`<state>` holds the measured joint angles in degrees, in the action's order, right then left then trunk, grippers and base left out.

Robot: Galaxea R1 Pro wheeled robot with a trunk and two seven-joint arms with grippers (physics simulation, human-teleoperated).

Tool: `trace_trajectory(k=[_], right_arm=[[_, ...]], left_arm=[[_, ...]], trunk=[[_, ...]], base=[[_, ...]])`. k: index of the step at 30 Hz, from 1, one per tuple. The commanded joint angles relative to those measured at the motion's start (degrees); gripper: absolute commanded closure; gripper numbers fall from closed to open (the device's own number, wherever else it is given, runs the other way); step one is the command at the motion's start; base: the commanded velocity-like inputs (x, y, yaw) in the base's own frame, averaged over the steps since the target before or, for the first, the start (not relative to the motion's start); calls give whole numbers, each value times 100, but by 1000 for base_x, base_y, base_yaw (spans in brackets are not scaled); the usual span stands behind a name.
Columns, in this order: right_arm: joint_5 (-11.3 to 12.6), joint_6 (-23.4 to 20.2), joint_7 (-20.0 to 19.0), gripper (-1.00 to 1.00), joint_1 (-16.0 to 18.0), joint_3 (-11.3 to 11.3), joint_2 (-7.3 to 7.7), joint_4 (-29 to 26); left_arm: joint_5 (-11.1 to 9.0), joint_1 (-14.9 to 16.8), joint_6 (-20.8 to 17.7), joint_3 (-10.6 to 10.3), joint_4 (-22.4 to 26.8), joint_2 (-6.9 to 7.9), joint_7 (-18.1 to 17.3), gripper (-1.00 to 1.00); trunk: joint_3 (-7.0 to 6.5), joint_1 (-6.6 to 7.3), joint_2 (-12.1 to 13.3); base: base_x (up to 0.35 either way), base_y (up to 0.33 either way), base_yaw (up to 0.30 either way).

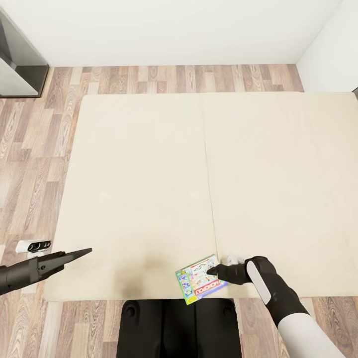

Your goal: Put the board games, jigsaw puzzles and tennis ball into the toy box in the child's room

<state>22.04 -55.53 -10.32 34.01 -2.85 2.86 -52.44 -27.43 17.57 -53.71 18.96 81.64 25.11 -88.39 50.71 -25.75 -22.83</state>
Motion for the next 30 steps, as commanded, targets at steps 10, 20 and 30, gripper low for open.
trace_trajectory(k=[10, 20, 30], right_arm=[[-53, 29, -60, -100, 1, -342, 1, -2], [-45, 28, -66, -100, 26, -373, -9, 260], [-48, 37, -74, -100, 35, -374, -52, 346]], left_arm=[[1, 1, -61, 20, 2, 2, -20, -100], [1, -4, -61, 20, 2, 2, -20, -100], [1, -7, -61, 20, 2, 2, -20, -100]], trunk=[[6, -3, -9], [6, -3, -9], [6, -3, -9]], base=[[0, 0, 0], [0, 0, 0], [0, 0, 0]])
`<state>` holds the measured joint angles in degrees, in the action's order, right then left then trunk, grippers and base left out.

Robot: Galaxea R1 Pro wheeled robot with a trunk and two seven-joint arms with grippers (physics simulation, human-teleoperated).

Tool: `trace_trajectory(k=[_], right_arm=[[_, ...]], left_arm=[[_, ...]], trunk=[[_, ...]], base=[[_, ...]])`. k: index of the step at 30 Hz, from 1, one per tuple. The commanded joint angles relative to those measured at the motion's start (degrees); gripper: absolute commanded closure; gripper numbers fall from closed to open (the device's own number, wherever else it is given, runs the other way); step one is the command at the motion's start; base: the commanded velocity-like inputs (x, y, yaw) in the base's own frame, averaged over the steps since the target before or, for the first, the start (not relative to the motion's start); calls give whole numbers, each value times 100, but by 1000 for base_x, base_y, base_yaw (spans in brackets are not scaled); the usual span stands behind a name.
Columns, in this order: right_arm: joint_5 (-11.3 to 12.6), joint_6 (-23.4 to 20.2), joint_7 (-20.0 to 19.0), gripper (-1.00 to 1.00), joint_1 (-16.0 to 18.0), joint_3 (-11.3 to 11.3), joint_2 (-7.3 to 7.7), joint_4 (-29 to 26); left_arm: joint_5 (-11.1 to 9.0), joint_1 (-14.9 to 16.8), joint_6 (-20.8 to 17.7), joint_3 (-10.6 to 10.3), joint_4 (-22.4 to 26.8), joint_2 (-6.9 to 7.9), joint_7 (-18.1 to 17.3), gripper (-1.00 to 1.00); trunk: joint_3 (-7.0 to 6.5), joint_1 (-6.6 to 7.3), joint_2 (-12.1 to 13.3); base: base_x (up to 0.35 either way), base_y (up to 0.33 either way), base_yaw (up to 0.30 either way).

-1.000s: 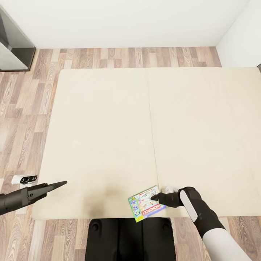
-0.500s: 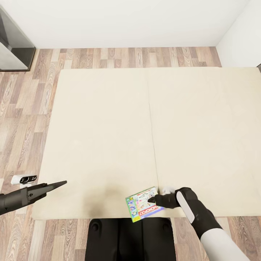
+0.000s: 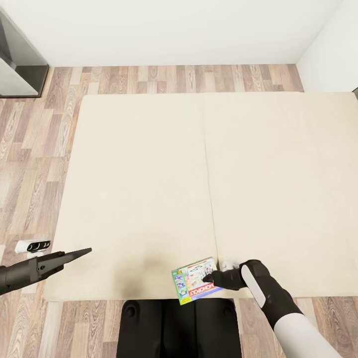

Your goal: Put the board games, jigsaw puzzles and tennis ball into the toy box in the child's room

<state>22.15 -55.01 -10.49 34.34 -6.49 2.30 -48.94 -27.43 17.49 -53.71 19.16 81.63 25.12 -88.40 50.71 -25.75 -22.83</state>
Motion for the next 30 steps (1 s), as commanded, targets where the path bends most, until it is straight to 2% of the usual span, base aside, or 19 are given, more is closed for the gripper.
trace_trajectory(k=[1, 13, 16, 19, 22, 30], right_arm=[[-59, -14, -57, -100, 0, -12, 4, -4], [-83, 68, -51, -100, -18, -73, -10, -53], [-86, 228, -50, -100, -18, -211, -10, -35], [-87, 403, -49, -100, -16, -459, 7, -9], [-88, 460, -49, -100, -16, -568, 9, -2], [-68, 490, -57, -100, -16, -638, -14, 7]], left_arm=[[1, 3, -61, 0, 2, 2, -20, -100], [1, 1, -61, 0, 2, 2, -20, -100], [1, 1, -61, 0, 2, 2, -20, -100], [1, 1, -61, 1, 2, 2, -20, -100], [1, 1, -61, 0, 2, 2, -20, -100], [1, 1, -61, 0, 2, 2, -20, -100]], trunk=[[6, -3, -9], [6, -3, -9], [6, -3, -9], [6, -3, -9], [6, -3, -9], [6, -3, -9]], base=[[0, 0, 0], [0, 0, 0], [0, 0, 0], [0, 0, 0], [0, 0, 0], [0, 0, 0]])
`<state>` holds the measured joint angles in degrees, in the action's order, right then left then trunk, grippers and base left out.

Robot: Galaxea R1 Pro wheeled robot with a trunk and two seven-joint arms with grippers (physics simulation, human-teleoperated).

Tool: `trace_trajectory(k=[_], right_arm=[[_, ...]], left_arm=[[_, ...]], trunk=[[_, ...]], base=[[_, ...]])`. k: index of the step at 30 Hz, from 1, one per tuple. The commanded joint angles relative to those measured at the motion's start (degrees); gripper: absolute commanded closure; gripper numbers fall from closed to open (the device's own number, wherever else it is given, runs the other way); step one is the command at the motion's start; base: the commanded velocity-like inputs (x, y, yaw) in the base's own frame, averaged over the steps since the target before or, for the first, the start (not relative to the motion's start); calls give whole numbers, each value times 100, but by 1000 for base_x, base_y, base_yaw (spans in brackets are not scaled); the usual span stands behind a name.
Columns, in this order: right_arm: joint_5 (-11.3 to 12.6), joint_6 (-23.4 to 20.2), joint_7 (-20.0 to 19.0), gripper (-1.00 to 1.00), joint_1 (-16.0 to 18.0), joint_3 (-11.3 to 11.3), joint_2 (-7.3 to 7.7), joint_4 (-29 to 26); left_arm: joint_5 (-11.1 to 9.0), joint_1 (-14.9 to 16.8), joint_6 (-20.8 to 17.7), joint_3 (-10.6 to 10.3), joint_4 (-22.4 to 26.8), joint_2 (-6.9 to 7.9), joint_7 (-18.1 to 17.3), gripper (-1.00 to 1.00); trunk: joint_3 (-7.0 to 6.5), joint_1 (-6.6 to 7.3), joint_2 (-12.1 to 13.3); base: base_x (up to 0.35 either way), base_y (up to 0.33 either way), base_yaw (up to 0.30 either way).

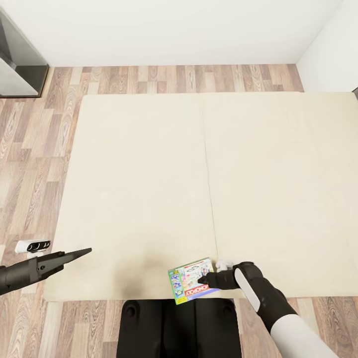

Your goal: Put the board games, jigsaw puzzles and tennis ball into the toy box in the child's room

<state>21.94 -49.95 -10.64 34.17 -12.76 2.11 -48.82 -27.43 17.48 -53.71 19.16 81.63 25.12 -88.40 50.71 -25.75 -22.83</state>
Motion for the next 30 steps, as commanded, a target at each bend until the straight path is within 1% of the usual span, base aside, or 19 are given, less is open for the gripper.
trace_trajectory(k=[1, 14, 16, 22, 30], right_arm=[[-44, -16, -43, -100, 2, -12, 2, -5], [-17, -15, -66, -100, 2, -9, -16, -5], [-16, -10, -130, -100, 2, -8, -16, -5], [-42, 7, -503, -100, 2, -10, -12, -5], [-42, 11, -617, -100, 2, -8, -16, -5]], left_arm=[[1, 1, -61, 0, 2, 2, -20, -100], [1, 1, -61, 0, 2, 2, -20, -100], [1, 1, -61, 0, 2, 2, -20, -100], [1, 1, -61, 0, 2, 2, -20, -100], [-2, 1, -61, 0, 2, 2, -20, -100]], trunk=[[6, -3, -9], [6, -3, -9], [6, -3, -9], [6, -3, -9], [6, -3, -9]], base=[[0, 0, 0], [0, 0, 0], [0, 0, 0], [0, 0, 0], [0, 0, 0]])
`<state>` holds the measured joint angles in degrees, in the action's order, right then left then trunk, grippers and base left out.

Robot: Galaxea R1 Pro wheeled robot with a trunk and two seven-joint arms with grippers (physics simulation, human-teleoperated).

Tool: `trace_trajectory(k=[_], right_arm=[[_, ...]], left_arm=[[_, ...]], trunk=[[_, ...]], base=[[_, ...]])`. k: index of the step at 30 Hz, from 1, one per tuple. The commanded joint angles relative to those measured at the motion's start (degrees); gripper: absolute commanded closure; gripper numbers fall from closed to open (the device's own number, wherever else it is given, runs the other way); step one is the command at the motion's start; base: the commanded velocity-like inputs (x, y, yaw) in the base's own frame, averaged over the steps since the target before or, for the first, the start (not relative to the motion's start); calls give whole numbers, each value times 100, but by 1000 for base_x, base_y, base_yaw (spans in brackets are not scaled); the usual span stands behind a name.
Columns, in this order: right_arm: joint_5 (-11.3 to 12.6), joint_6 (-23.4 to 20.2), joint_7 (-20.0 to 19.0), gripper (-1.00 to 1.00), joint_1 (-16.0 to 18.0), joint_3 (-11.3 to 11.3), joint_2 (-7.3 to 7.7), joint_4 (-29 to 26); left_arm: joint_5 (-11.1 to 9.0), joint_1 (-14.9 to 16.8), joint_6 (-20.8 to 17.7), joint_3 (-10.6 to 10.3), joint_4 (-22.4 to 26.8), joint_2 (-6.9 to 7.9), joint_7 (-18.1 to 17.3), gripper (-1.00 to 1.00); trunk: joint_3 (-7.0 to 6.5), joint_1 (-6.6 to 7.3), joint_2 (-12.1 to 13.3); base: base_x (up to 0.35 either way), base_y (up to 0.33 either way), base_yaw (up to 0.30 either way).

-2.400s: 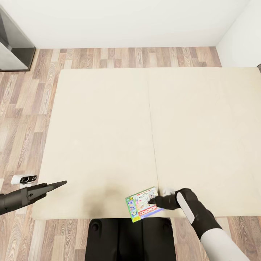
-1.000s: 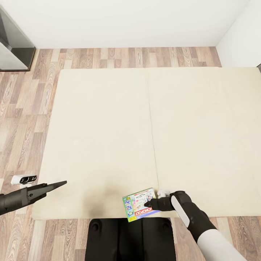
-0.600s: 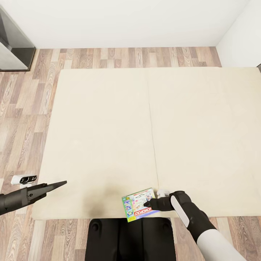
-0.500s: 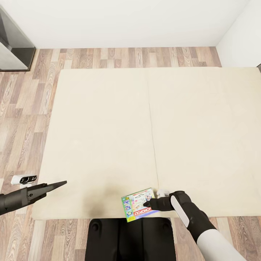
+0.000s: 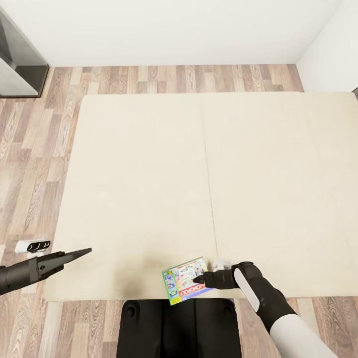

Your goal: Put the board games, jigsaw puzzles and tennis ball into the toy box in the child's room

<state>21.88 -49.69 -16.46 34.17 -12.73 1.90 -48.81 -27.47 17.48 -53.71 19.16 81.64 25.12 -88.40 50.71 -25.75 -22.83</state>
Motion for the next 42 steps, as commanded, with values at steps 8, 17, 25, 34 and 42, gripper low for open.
trace_trajectory(k=[8, 17, 25, 34, 42], right_arm=[[-16, 171, -240, -100, 2, -7, -1, -5], [-57, 249, -503, -100, 2, -10, 2, -5], [-61, 286, -516, -100, 2, -10, 3, -12], [-61, 422, -509, -100, 2, -15, 13, -18], [-64, 915, -473, -100, -6, -31, 23, -19]], left_arm=[[3, 1, -61, 0, 1, 2, -20, -100], [4, 1, -61, 0, 1, 2, -20, -100], [5, 1, -61, 0, 1, 2, -20, -100], [5, 1, -61, 0, 1, 2, -20, -100], [5, 1, -61, 0, 1, 2, -20, -100]], trunk=[[6, -3, -9], [6, -3, -9], [6, -3, -9], [6, -3, -9], [6, -3, -9]], base=[[0, 0, 0], [0, 0, 0], [0, 0, 0], [0, 0, 0], [0, 0, 0]])
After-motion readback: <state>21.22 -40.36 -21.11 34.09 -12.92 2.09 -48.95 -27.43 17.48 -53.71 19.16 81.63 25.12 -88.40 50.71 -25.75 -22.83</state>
